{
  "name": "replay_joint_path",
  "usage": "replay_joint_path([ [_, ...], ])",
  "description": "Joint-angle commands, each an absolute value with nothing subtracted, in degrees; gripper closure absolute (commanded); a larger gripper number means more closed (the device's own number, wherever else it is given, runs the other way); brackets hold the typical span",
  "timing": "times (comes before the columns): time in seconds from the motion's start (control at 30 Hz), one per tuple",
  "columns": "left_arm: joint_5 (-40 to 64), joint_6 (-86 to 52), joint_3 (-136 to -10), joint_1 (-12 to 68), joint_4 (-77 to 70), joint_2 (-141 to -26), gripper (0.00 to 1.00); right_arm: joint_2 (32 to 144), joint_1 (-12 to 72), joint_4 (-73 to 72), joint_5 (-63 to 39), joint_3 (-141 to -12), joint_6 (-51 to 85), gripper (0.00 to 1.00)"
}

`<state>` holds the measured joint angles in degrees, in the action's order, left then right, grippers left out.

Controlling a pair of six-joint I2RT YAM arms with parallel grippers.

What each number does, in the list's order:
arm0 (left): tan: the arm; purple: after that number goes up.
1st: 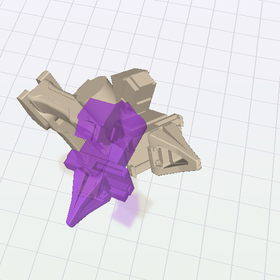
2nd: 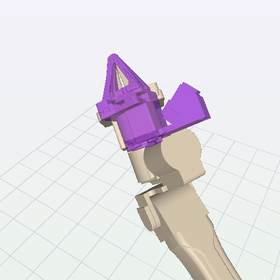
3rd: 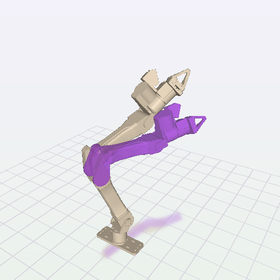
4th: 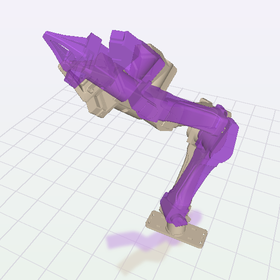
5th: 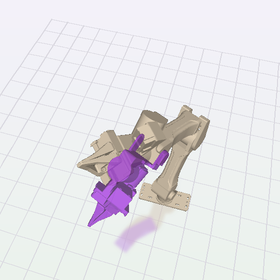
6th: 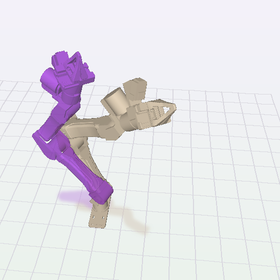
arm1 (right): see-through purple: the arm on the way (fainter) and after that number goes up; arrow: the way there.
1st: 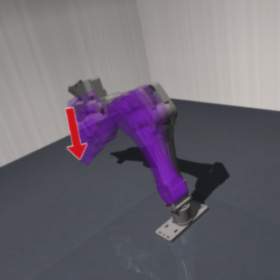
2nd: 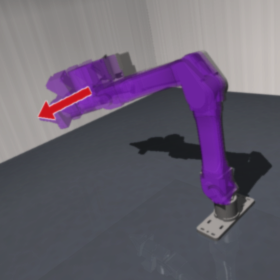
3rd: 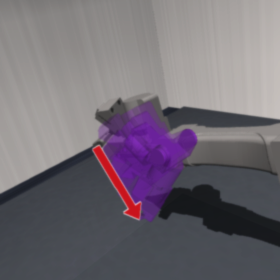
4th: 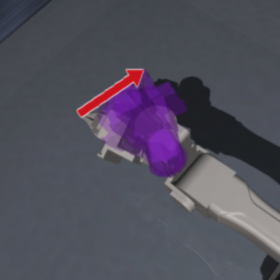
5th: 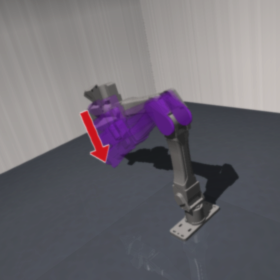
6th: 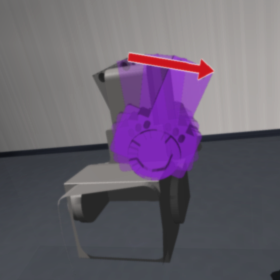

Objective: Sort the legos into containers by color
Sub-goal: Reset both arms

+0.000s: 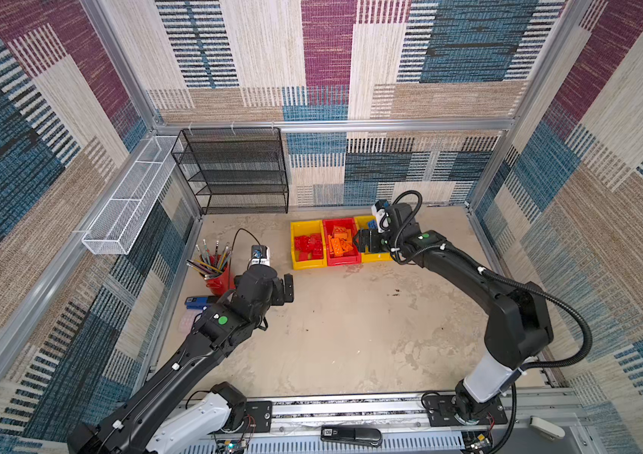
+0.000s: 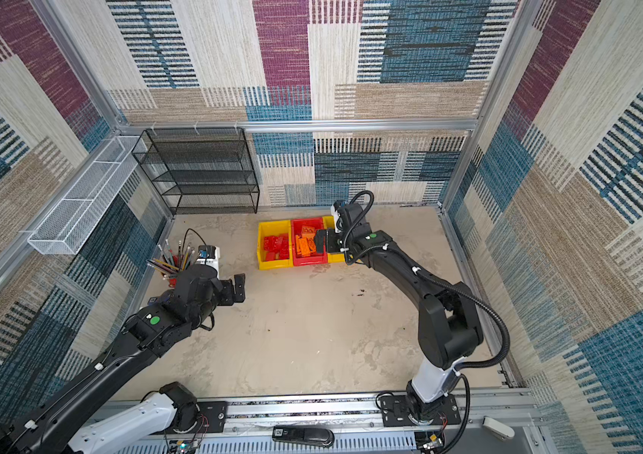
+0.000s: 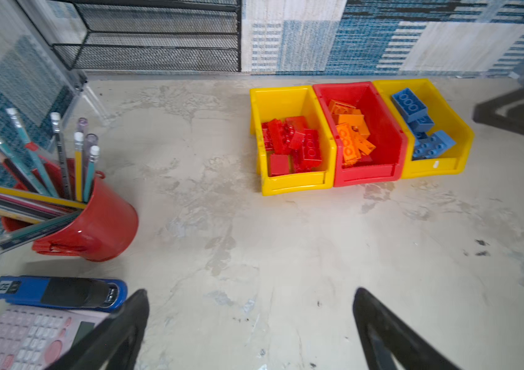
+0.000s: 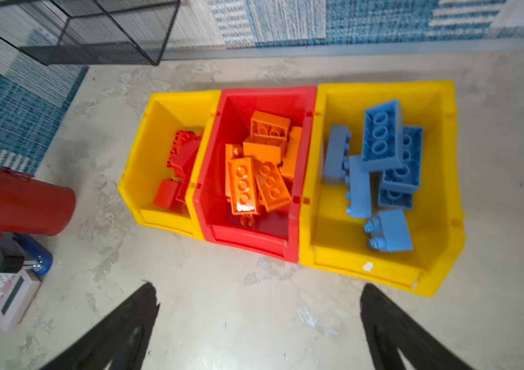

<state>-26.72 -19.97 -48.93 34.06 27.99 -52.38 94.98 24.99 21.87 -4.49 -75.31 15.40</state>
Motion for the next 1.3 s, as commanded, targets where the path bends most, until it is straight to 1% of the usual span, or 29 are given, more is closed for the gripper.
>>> replay_joint_path([
  [0.0,-33.27,-16.79,-45.18,33.93,21.16,-50.94,0.01,89.41,24.95,16.56,2.09,-67.96,15.56,0.01],
  [0.07,-34.55,-13.91,-41.87,33.83,16.27,-50.06,0.01,84.16,24.94,13.98,3.83,-61.04,15.26,0.01],
  [0.13,-36.46,-12.34,-39.04,33.70,11.87,-49.55,0.01,79.66,24.96,10.31,7.63,-55.68,14.16,0.01],
  [0.2,-37.77,-10.81,-36.05,33.31,6.96,-49.61,0.01,74.69,24.96,5.24,9.39,-49.31,11.04,0.01],
  [0.3,-37.85,-7.74,-33.33,32.42,1.32,-50.31,0.01,68.19,24.91,0.85,13.91,-42.64,10.37,0.01],
  [0.4,-38.16,-2.81,-30.15,31.07,-6.26,-50.61,0.01,62.22,24.92,-5.80,16.23,-36.04,7.29,0.01],
  [0.47,-36.64,0.05,-27.94,28.72,-11.79,-50.85,0.01,58.13,24.92,-12.75,18.43,-30.92,4.48,0.01],
  [0.57,-31.71,-0.51,-26.25,22.81,-16.26,-52.28,0.01,54.14,24.87,-23.74,21.58,-23.75,1.55,0.01],
  [0.7,-29.71,0.71,-22.90,16.72,-24.66,-58.24,0.01,55.43,23.96,-29.61,23.82,-20.84,0.50,0.01],
  [0.87,-24.50,0.91,-17.06,9.20,-41.11,-67.92,0.01,60.67,19.73,-37.63,23.34,-18.64,-1.19,0.01],
  [1.0,-21.90,-0.79,-15.02,5.52,-48.96,-73.32,0.00,63.61,16.44,-48.88,21.21,-15.69,-5.53,0.01],
  [1.1,-18.55,-1.48,-14.12,2.83,-56.57,-77.35,0.00,68.19,14.97,-53.25,20.98,-16.12,-8.94,0.01],
  [1.17,-15.88,-2.89,-15.00,0.96,-56.79,-80.29,0.00,71.48,13.72,-58.57,21.25,-15.38,-10.80,0.01],
  [1.23,-13.81,-2.44,-15.66,0.40,-58.53,-82.97,0.00,73.68,11.74,-61.88,18.98,-14.70,-10.13,0.01],
  [1.27,-12.71,-2.44,-16.62,0.29,-56.66,-83.72,0.00,75.05,10.81,-64.02,17.53,-14.14,-9.77,0.01],
])
